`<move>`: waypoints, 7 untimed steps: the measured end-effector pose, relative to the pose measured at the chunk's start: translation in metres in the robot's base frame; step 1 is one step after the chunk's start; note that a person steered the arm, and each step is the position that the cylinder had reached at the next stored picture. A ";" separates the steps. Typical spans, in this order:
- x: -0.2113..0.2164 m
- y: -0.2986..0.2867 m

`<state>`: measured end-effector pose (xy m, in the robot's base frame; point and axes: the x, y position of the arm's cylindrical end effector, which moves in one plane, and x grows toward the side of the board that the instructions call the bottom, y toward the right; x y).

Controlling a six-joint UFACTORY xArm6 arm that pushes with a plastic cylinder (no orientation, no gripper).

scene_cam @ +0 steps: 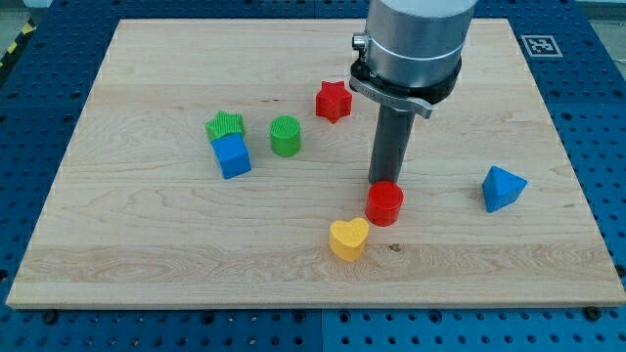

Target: Point your arm at yellow hexagon

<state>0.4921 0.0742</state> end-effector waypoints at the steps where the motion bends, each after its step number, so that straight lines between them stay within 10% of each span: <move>1: 0.013 0.000; 3: 0.042 0.000; 7: -0.057 0.091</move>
<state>0.4347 0.1656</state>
